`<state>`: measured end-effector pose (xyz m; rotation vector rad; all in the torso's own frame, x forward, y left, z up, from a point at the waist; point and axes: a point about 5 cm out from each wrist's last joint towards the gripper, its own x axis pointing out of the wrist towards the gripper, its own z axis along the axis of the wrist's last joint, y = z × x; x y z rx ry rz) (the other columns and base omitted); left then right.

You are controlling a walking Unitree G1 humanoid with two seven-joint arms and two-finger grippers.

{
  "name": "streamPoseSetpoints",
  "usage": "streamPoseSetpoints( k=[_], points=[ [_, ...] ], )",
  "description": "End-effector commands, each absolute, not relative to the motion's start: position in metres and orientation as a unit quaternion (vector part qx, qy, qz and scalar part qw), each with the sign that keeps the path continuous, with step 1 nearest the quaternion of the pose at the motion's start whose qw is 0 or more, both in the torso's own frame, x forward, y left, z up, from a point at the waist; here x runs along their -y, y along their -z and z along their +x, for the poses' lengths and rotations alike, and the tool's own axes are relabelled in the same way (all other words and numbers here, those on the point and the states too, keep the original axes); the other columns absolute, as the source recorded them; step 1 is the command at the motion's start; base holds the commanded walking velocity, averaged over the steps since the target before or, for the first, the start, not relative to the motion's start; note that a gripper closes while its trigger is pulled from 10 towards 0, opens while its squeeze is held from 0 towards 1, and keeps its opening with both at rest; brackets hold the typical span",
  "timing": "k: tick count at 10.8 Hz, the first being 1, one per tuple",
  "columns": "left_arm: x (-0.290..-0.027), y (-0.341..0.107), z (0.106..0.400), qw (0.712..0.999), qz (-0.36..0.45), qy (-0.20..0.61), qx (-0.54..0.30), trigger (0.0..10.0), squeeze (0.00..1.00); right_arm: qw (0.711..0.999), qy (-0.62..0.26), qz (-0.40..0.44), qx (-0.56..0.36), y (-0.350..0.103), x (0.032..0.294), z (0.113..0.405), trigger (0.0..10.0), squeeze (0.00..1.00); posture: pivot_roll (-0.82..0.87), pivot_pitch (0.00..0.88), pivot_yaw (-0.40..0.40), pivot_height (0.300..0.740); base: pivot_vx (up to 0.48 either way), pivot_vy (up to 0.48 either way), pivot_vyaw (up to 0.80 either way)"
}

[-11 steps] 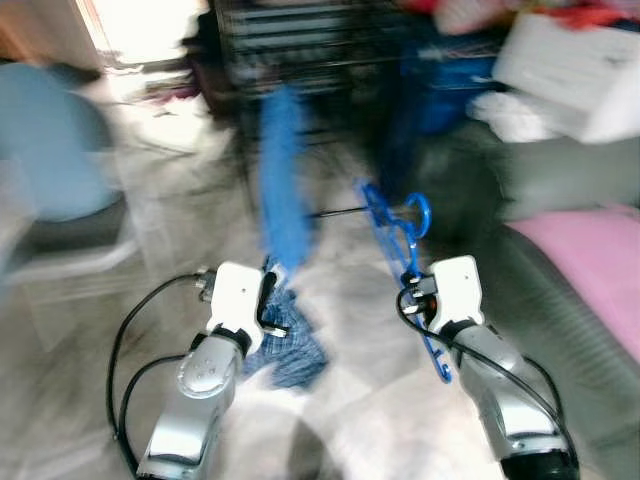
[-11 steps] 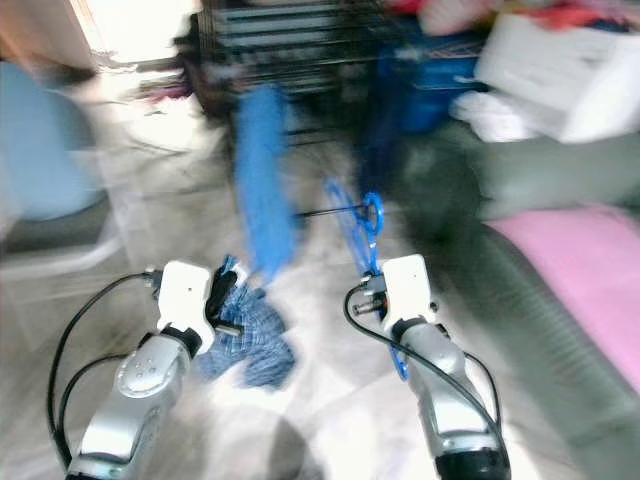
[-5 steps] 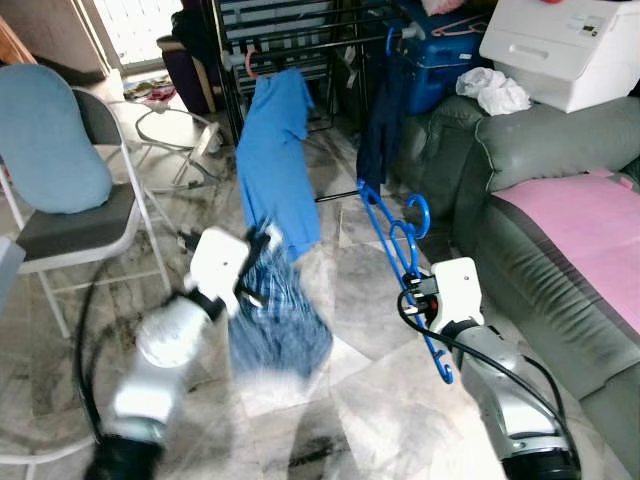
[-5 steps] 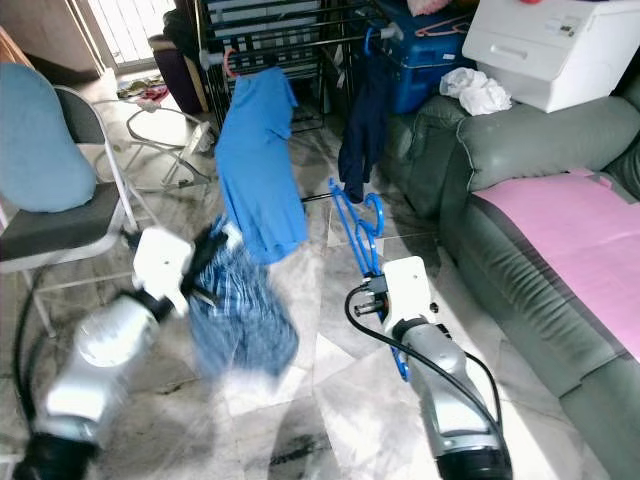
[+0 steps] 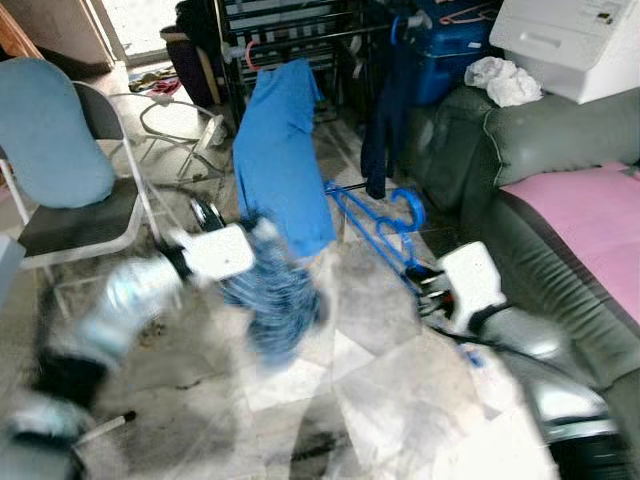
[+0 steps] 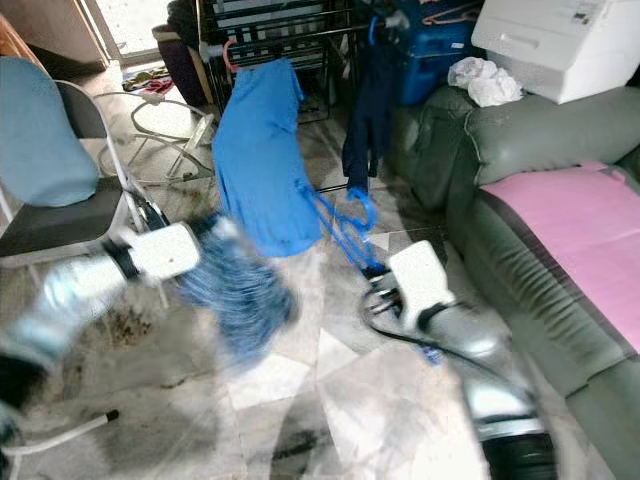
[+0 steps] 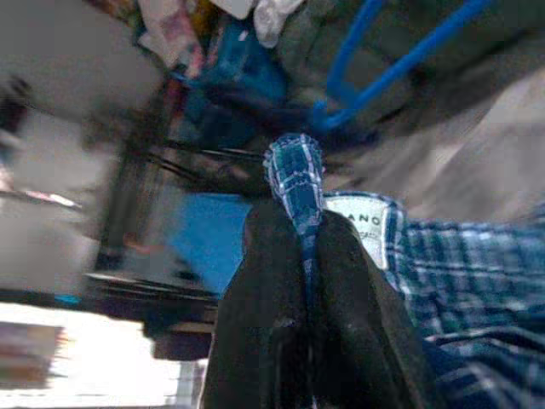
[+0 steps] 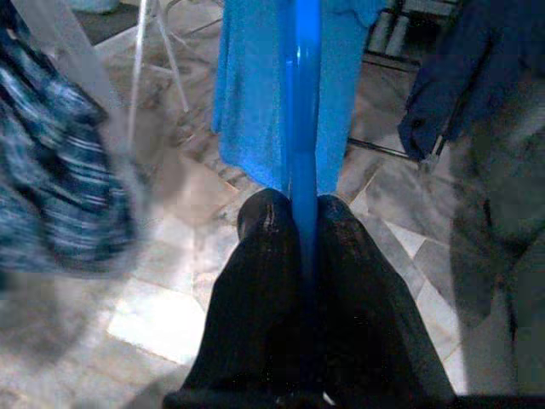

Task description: Hang hanger

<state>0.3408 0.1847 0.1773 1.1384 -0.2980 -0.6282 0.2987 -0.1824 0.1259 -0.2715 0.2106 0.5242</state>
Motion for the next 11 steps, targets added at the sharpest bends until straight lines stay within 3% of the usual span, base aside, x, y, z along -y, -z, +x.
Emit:
streamPoseSetpoints(
  k=[1,2,8,11],
  points=[
    [-0.188,-0.176,0.342,0.774,0.550,0.278,0.145,10.0,0.00,0.943,-0.294,-0.134,-0.080,-0.141,0.180,0.297,10.0,0.00,-0.17,0.046,0.091,0.740,0.000,0.000,0.00],
    [-0.190,-0.176,0.344,0.770,0.558,0.267,0.154,10.0,0.00,0.927,-0.331,-0.157,-0.078,-0.151,0.187,0.294,10.0,0.00,-0.18,0.044,0.086,0.740,0.000,0.000,0.00],
    [-0.193,-0.178,0.345,0.757,0.564,0.242,0.222,10.0,0.00,0.882,-0.447,-0.101,-0.109,-0.184,0.214,0.280,10.0,0.00,-0.18,0.040,0.102,0.740,0.000,0.000,0.00],
    [-0.182,-0.181,0.342,0.749,0.556,0.248,0.263,10.0,0.00,0.854,-0.494,-0.074,-0.145,-0.174,0.208,0.265,10.0,0.00,-0.18,0.042,0.103,0.740,0.000,0.000,0.00]
  ],
)
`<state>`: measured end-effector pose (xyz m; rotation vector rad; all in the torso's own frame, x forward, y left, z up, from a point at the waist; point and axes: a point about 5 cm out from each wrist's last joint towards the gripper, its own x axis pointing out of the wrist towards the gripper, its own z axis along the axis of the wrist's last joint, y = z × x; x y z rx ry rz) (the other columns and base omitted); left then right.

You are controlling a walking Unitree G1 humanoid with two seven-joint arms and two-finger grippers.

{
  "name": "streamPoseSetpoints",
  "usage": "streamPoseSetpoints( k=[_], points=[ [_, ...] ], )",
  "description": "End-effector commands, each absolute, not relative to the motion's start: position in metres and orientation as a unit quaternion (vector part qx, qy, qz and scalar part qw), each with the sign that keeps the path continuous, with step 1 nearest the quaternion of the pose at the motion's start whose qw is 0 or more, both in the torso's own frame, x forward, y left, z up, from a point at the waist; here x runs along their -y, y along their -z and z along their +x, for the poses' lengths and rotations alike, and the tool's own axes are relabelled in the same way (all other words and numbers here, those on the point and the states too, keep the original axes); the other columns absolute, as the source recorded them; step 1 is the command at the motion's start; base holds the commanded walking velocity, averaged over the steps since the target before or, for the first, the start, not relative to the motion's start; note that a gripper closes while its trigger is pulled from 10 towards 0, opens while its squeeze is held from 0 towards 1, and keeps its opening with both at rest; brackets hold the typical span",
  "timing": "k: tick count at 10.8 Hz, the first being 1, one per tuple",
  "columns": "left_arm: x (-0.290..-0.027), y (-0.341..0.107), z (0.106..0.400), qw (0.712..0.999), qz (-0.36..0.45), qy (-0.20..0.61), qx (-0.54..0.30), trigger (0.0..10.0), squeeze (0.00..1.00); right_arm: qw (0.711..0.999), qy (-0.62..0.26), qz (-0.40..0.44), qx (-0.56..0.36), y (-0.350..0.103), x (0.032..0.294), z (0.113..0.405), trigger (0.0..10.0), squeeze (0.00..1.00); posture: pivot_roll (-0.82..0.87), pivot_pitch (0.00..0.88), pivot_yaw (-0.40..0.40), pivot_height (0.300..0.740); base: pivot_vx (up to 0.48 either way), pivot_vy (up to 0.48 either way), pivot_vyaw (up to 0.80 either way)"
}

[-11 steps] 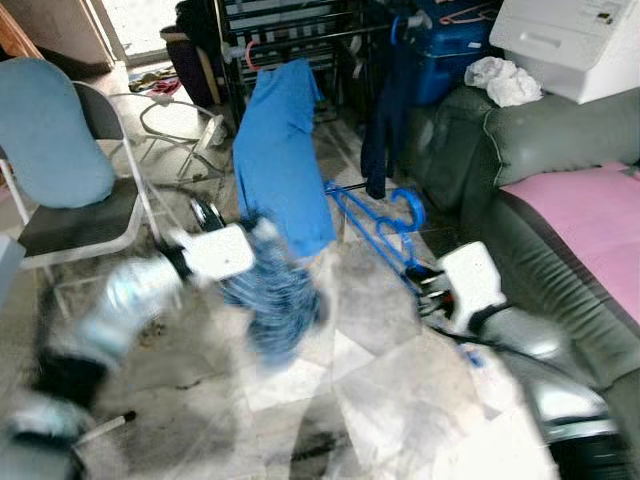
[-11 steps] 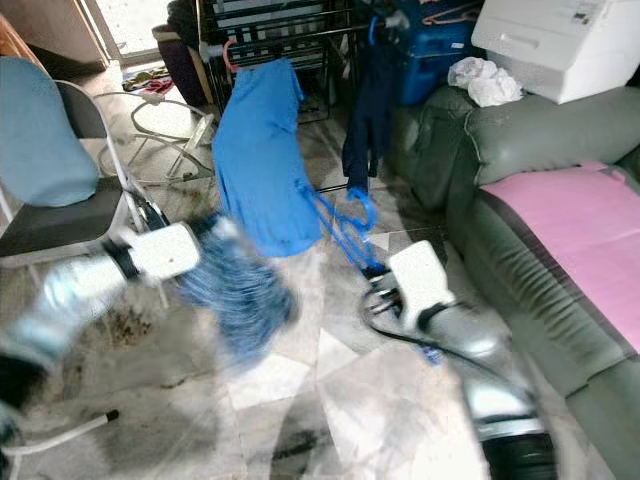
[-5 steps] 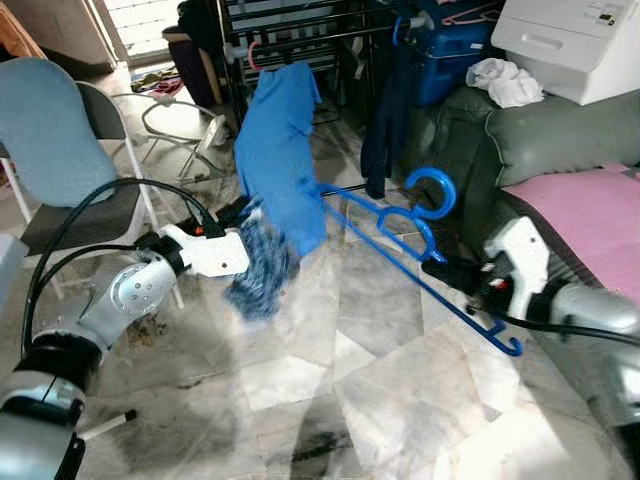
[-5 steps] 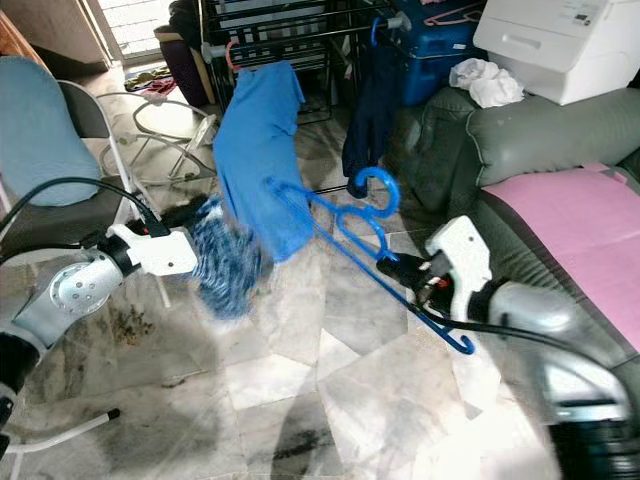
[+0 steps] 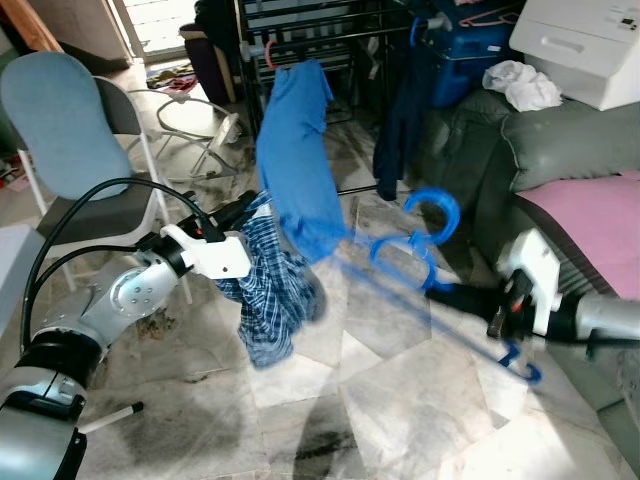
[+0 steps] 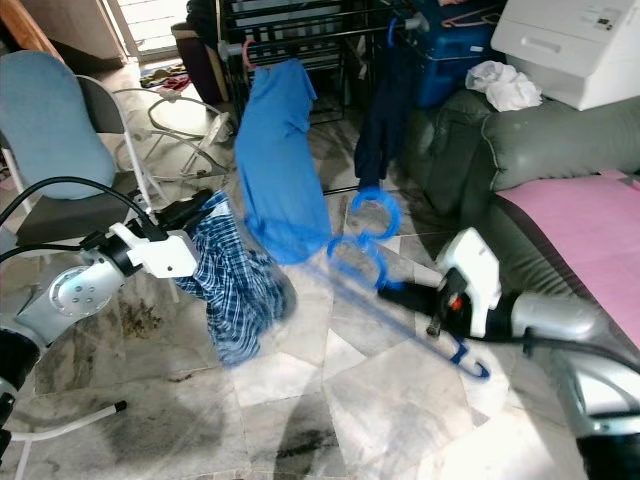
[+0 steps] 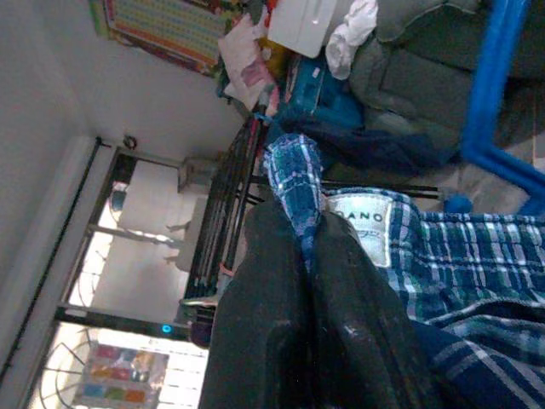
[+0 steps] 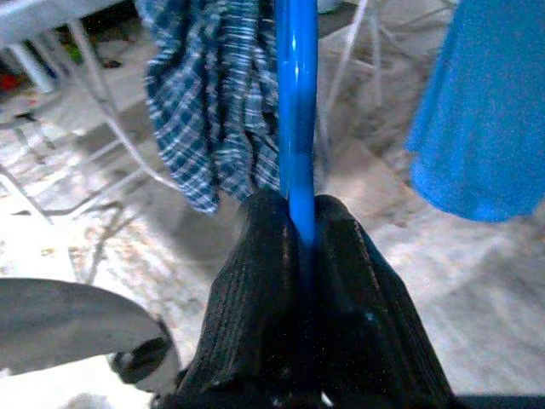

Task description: Hang hanger

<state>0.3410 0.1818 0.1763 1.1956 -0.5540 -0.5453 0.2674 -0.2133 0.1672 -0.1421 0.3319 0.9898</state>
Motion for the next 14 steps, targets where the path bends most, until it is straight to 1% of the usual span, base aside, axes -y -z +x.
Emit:
streamPoseSetpoints(
  k=[1,3,4,5,6,7,8,9,10,11,12,13,14],
  points=[
    [-0.181,-0.181,0.342,0.751,0.551,0.249,0.264,10.0,0.00,0.848,-0.504,-0.065,-0.152,-0.172,0.206,0.262,10.0,0.00,-0.17,0.044,0.101,0.740,0.000,0.000,0.00],
    [-0.176,-0.186,0.343,0.755,0.540,0.240,0.285,10.0,0.00,0.829,-0.527,-0.054,-0.181,-0.162,0.204,0.252,10.0,0.00,-0.17,0.044,0.101,0.740,0.000,0.000,0.00],
    [-0.169,-0.194,0.341,0.754,0.525,0.243,0.310,10.0,0.00,0.828,-0.526,-0.047,-0.187,-0.159,0.204,0.250,10.0,0.00,-0.17,0.050,0.098,0.740,0.000,0.000,0.00],
    [-0.152,-0.206,0.335,0.755,0.490,0.254,0.354,10.0,0.00,0.828,-0.522,-0.049,-0.200,-0.150,0.203,0.249,10.0,0.00,-0.17,0.052,0.098,0.740,0.000,0.000,0.00],
    [-0.134,-0.215,0.324,0.757,0.452,0.273,0.385,10.0,0.00,0.839,-0.503,-0.050,-0.201,-0.144,0.200,0.255,10.0,0.00,-0.16,0.056,0.098,0.740,0.000,0.000,0.00],
    [-0.125,-0.221,0.317,0.762,0.423,0.280,0.402,10.0,0.00,0.850,-0.485,-0.049,-0.199,-0.139,0.199,0.260,10.0,0.00,-0.16,0.055,0.097,0.740,0.000,0.000,0.00],
    [-0.110,-0.236,0.304,0.779,0.365,0.284,0.424,10.0,0.00,0.870,-0.450,-0.040,-0.196,-0.132,0.198,0.270,10.0,0.00,-0.14,0.056,0.093,0.740,0.000,0.000,0.00],
    [-0.096,-0.241,0.294,0.795,0.313,0.301,0.423,10.0,0.00,0.899,-0.397,-0.047,-0.177,-0.130,0.201,0.285,10.0,0.00,-0.14,0.056,0.091,0.740,0.000,0.000,0.00],
    [-0.077,-0.224,0.278,0.802,0.273,0.364,0.388,10.0,0.00,0.937,-0.323,-0.036,-0.128,-0.140,0.202,0.309,10.0,0.00,-0.13,0.054,0.087,0.740,0.000,0.000,0.00],
    [-0.075,-0.203,0.271,0.808,0.268,0.390,0.351,10.0,0.00,0.954,-0.286,-0.014,-0.088,-0.153,0.201,0.322,10.0,0.00,-0.13,0.054,0.087,0.740,0.000,0.000,0.00],
    [-0.078,-0.191,0.268,0.821,0.260,0.395,0.318,10.0,0.00,0.972,-0.230,0.026,-0.048,-0.167,0.208,0.334,10.0,0.00,-0.13,0.053,0.089,0.740,0.000,0.000,0.00],
    [-0.083,-0.179,0.267,0.836,0.260,0.395,0.278,10.0,0.00,0.989,-0.122,0.081,-0.022,-0.175,0.227,0.346,10.0,0.00,-0.13,0.053,0.089,0.740,0.000,0.000,0.00],
    [-0.087,-0.169,0.269,0.843,0.274,0.390,0.251,10.0,0.00,0.991,-0.085,0.106,-0.013,-0.178,0.232,0.350,10.0,0.00,-0.13,0.054,0.089,0.740,0.000,0.000,0.00]
  ],
)
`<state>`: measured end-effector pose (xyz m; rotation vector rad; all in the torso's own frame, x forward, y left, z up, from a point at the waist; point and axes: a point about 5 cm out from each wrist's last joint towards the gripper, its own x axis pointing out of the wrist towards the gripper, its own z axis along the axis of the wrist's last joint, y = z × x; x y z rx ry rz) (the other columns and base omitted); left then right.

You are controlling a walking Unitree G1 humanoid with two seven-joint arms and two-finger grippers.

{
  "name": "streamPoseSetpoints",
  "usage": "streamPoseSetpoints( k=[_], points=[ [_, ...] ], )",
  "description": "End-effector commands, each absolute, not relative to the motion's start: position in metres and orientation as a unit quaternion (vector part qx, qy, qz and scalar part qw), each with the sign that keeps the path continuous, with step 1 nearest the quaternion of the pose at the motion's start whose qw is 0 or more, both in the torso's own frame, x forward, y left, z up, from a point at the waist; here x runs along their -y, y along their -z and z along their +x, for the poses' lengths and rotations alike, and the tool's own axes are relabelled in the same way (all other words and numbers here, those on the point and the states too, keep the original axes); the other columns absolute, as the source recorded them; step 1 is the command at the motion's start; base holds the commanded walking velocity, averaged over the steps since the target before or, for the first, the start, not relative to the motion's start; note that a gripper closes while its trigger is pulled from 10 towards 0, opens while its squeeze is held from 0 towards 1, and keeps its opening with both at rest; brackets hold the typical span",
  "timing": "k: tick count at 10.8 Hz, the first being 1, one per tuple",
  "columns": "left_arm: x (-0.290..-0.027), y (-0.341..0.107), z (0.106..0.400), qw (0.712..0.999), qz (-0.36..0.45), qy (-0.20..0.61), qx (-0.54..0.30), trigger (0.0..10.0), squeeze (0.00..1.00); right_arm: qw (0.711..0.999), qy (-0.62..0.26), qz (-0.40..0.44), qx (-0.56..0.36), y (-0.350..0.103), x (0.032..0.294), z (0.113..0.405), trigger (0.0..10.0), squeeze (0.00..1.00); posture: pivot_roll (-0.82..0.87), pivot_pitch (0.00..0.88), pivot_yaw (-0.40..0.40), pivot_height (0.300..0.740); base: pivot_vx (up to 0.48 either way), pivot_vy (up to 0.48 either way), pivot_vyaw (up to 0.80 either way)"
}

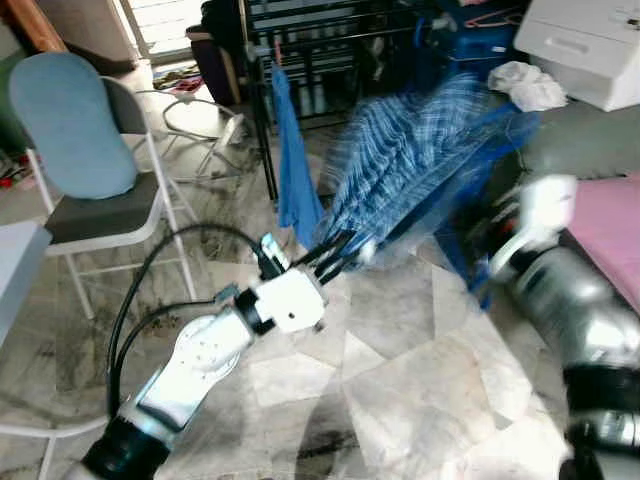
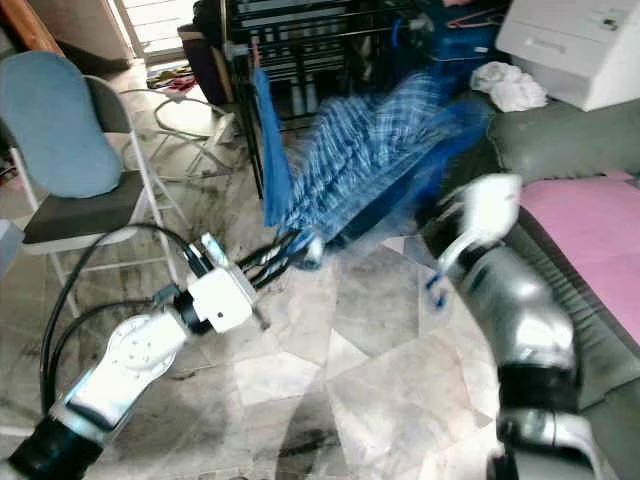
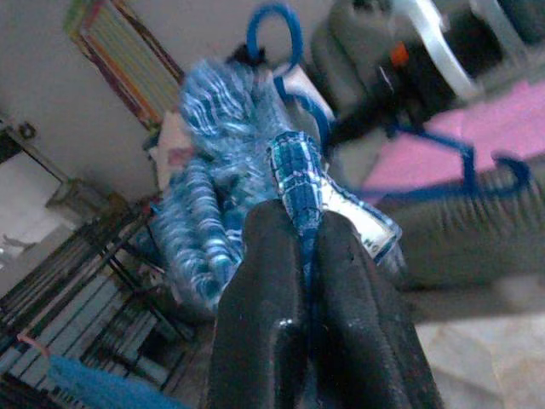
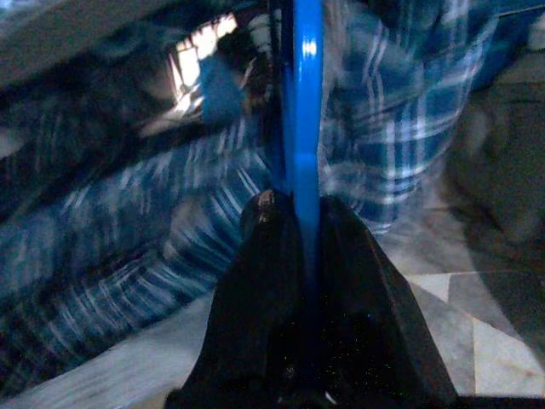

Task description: Hang hanger

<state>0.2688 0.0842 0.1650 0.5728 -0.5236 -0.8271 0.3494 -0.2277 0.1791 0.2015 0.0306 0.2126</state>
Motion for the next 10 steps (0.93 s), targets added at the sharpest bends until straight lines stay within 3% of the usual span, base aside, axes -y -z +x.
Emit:
streamPoseSetpoints(
  k=[1,2,4,5,6,7,10],
  points=[
    [-0.090,-0.156,0.273,0.847,0.292,0.384,0.223,10.0,0.00,0.983,-0.145,0.108,-0.008,-0.186,0.212,0.348,10.0,0.00,-0.14,0.055,0.089,0.740,0.000,0.000,0.00],
    [-0.088,-0.150,0.277,0.851,0.301,0.376,0.208,10.0,0.00,0.961,-0.259,0.100,-0.011,-0.190,0.181,0.339,10.0,0.00,-0.14,0.055,0.089,0.740,0.000,0.000,0.00],
    [-0.068,-0.153,0.282,0.848,0.298,0.386,0.210,10.0,0.00,0.929,-0.355,0.082,-0.059,-0.176,0.148,0.325,10.0,0.00,-0.15,0.050,0.082,0.740,0.000,0.000,0.00],
    [-0.061,-0.158,0.282,0.849,0.284,0.388,0.220,10.0,0.00,0.940,-0.330,0.055,-0.066,-0.168,0.147,0.328,10.0,0.00,-0.15,0.050,0.080,0.740,0.000,0.000,0.00],
    [-0.055,-0.159,0.281,0.852,0.264,0.394,0.220,10.0,0.00,0.976,-0.202,0.060,-0.059,-0.166,0.165,0.344,10.0,0.00,-0.16,0.050,0.080,0.740,0.000,0.000,0.00],
    [-0.051,-0.157,0.277,0.850,0.255,0.408,0.215,10.0,0.00,0.990,-0.129,0.051,-0.035,-0.169,0.182,0.351,10.0,0.00,-0.16,0.050,0.080,0.740,0.000,0.000,0.00],
    [-0.048,-0.147,0.269,0.854,0.224,0.431,0.185,10.0,0.00,0.994,-0.092,0.052,0.010,-0.182,0.193,0.359,10.0,0.00,-0.15,0.047,0.079,0.740,0.000,0.000,0.00]
  ],
)
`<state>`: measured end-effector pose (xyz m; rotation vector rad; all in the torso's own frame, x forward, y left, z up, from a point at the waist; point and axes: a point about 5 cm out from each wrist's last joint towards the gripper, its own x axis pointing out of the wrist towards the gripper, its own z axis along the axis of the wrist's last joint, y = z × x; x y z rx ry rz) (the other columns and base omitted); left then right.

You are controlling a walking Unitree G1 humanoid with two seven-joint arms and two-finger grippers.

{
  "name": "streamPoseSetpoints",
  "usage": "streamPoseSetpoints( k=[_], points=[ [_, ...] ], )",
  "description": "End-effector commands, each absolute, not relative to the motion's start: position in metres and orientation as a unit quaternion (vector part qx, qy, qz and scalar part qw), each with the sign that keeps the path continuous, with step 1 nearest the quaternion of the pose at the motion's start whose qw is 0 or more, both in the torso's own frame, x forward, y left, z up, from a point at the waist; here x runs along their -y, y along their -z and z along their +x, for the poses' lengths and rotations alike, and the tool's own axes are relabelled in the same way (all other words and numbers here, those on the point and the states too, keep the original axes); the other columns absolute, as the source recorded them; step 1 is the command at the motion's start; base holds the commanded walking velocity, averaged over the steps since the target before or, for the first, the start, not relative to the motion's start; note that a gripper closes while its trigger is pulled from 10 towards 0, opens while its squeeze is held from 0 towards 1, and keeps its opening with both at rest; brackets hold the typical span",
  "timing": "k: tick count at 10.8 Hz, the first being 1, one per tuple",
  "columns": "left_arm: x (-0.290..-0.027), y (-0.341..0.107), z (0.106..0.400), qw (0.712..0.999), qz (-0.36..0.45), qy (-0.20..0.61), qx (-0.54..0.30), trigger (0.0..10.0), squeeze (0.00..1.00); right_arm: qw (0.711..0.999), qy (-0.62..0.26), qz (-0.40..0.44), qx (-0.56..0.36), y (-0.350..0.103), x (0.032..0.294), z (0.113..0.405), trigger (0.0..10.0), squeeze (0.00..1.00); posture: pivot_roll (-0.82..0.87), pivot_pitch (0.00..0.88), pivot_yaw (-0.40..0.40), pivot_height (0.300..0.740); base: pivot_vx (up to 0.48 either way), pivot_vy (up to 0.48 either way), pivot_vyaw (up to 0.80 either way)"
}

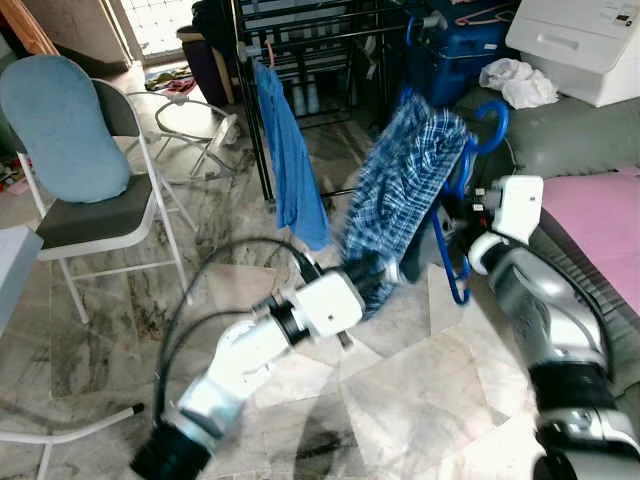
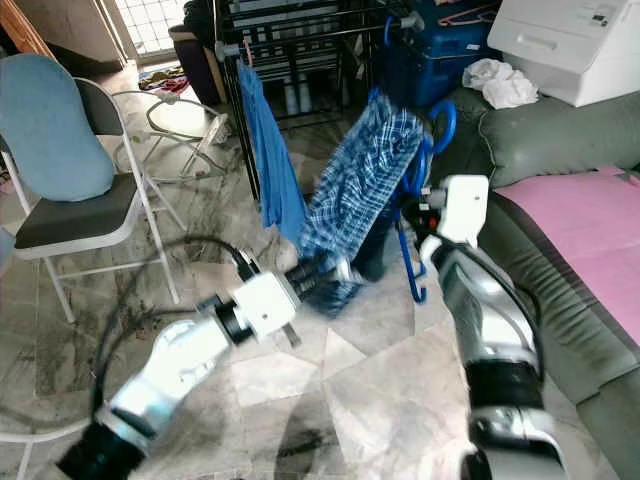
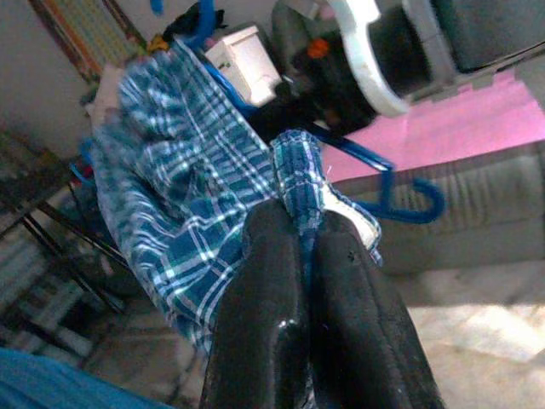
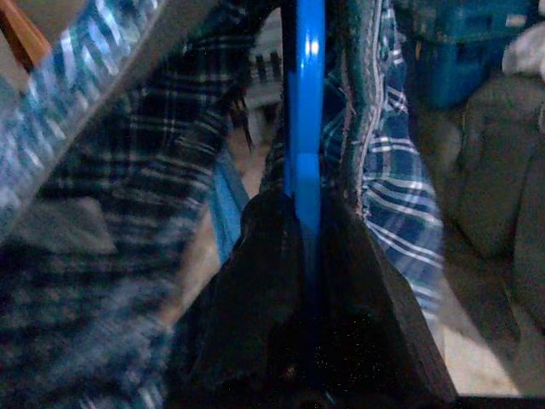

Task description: Hang hanger

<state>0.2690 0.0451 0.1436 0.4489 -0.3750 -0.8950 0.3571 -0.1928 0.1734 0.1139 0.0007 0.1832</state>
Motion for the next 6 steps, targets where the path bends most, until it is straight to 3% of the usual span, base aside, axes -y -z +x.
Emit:
streamPoseSetpoints(
  k=[1,4,6],
  points=[
    [-0.048,-0.143,0.270,0.867,0.200,0.425,0.166,10.0,0.00,0.994,-0.085,0.069,0.027,-0.184,0.186,0.362,10.0,0.00,-0.16,0.049,0.077,0.740,0.000,0.000,0.00],
    [-0.044,-0.139,0.276,0.885,0.175,0.407,0.147,10.0,0.00,0.988,-0.105,0.099,0.046,-0.192,0.144,0.380,10.0,0.00,-0.16,0.049,0.083,0.740,0.000,0.000,0.00],
    [-0.046,-0.142,0.285,0.910,0.151,0.361,0.139,10.0,0.00,0.985,-0.154,0.065,0.032,-0.182,0.126,0.374,10.0,0.00,-0.15,0.050,0.075,0.740,0.000,0.000,0.00]
  ],
)
